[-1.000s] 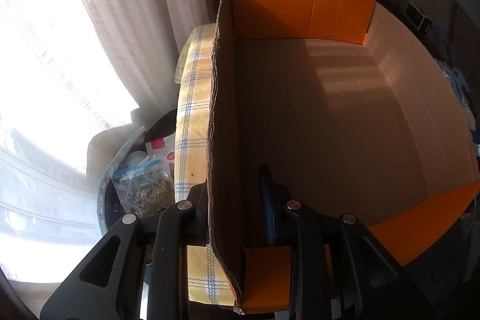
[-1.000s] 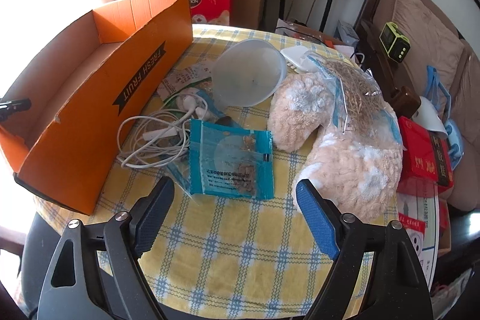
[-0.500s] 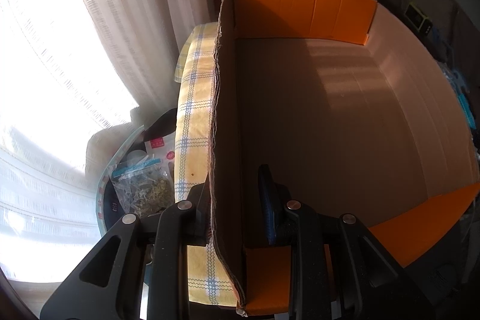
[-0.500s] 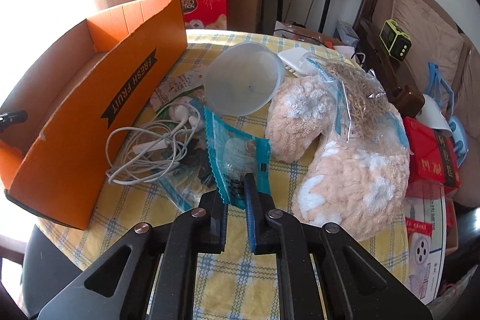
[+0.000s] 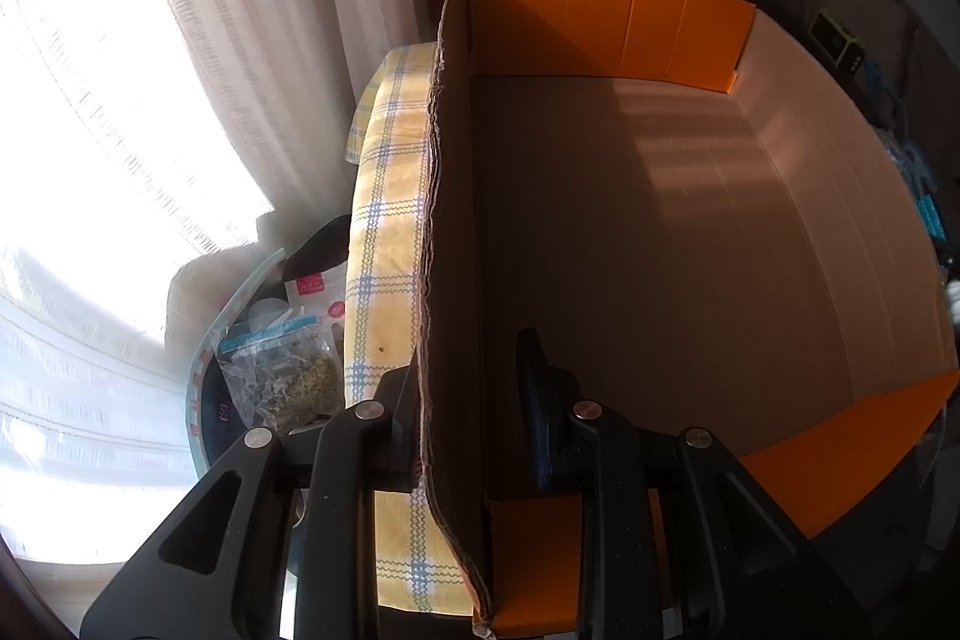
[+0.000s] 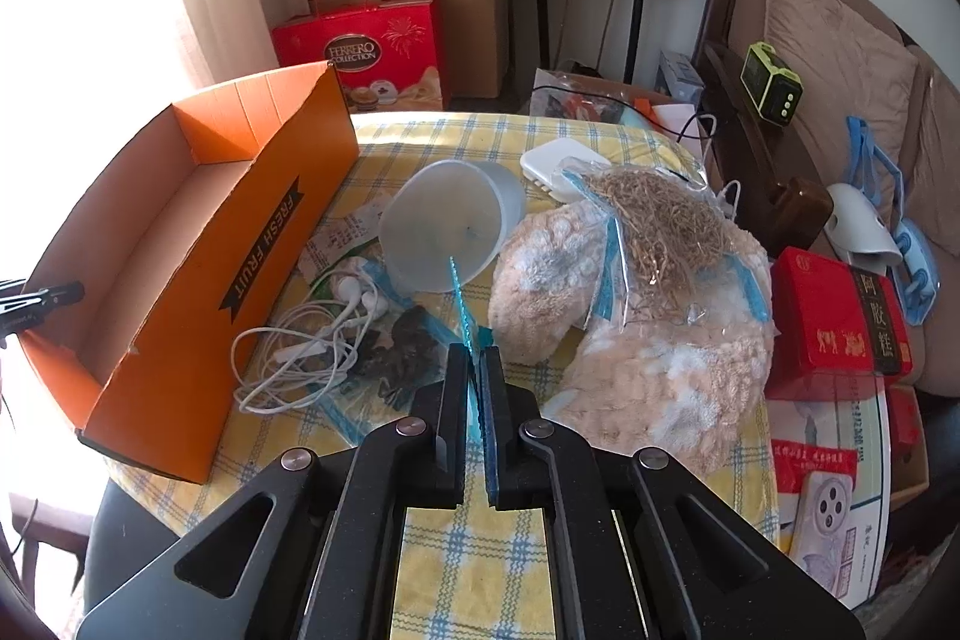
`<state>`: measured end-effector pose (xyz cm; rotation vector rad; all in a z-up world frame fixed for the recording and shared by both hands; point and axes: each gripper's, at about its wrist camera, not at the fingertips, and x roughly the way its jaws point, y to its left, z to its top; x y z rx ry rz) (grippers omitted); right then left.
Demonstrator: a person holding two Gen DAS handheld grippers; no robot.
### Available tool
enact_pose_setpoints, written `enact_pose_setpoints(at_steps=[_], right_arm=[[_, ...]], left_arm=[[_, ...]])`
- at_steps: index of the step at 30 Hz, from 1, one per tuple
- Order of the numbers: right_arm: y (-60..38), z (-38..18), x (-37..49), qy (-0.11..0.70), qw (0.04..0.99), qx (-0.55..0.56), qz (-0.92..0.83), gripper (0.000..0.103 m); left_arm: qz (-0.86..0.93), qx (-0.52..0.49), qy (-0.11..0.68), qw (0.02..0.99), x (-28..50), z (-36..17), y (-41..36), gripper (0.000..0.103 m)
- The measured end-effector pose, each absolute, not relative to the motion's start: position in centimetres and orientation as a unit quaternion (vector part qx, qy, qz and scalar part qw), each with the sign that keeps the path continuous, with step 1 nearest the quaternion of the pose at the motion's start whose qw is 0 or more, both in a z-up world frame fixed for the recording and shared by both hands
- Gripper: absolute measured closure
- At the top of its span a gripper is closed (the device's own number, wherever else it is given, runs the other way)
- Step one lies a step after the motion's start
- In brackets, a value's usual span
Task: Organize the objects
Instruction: 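Close the right gripper on the teal packet and lift it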
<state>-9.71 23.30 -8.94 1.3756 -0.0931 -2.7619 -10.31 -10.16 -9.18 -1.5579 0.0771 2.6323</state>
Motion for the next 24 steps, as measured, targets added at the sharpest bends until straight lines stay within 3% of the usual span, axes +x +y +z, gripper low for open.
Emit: enact_pose_setpoints(at_steps=[5, 7, 10, 12, 24], right_arm=[[23.5, -10.8, -10.3, -0.037, 0.012, 0.455, -0.89, 0.083], [23.3, -11.4, -10.6, -0.03, 0.005, 0.46, -0.887, 0.082], [23.4, -11.9, -10.9, -0.031, 0.007, 0.467, -0.884, 0.083], [23.5, -11.9, -11.0, -0.032, 0.008, 0.467, -0.884, 0.097], [21.8, -5.5, -10.0, -0.044, 0.06, 0.422, -0.903, 0.098]], left_arm=[[0.859, -0.511, 0.022, 0.043, -10.4, -9.2, -9.9, 0.08], [0.859, -0.51, 0.022, 0.044, -9.9, -8.9, -10.3, 0.08], [0.859, -0.511, 0.021, 0.043, -10.3, -9.0, -10.1, 0.08], [0.858, -0.511, 0.02, 0.044, -9.9, -8.8, -10.5, 0.08], [0.858, -0.511, 0.021, 0.045, -10.7, -10.1, -10.5, 0.083]])
